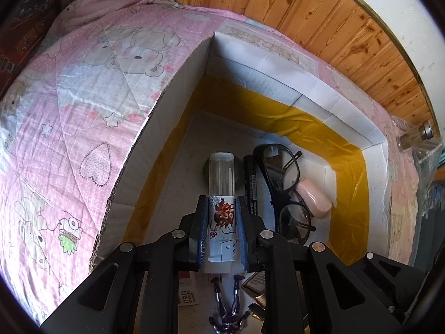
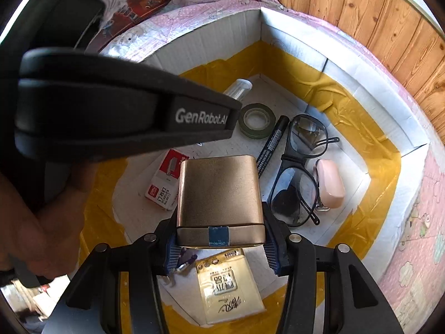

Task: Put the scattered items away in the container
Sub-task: 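Lower the lip balm and gold tin into the box and open both grippers, then raise both tools out of the box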

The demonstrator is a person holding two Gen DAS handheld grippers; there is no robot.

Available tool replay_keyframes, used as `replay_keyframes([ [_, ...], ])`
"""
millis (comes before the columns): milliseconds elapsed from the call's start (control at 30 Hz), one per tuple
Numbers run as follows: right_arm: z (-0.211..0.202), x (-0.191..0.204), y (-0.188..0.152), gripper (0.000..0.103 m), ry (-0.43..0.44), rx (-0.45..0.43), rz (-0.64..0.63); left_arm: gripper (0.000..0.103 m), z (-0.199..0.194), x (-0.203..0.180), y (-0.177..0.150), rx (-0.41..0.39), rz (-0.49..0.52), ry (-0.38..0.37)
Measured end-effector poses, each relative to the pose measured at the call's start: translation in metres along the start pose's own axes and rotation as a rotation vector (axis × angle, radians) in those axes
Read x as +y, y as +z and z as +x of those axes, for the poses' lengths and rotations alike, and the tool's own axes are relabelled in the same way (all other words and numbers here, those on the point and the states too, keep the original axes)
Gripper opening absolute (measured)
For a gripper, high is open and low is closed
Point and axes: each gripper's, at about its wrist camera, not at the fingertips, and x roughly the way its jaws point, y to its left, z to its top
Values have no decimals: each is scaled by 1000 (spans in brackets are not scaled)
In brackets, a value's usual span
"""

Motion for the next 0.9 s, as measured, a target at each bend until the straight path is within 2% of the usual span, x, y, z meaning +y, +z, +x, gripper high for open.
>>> replay_keyframes([
  [433, -13, -5, -4, 53, -13, -20, 29, 34, -7, -9, -5, -24, 47, 45],
  [733, -28, -1, -16, 53, -22, -30, 11, 45, -32, -17, -22, -66, 95, 88],
  [900, -38, 5, -23, 53, -33, -41, -11, 47, -46, -18, -34, -87, 112, 119],
])
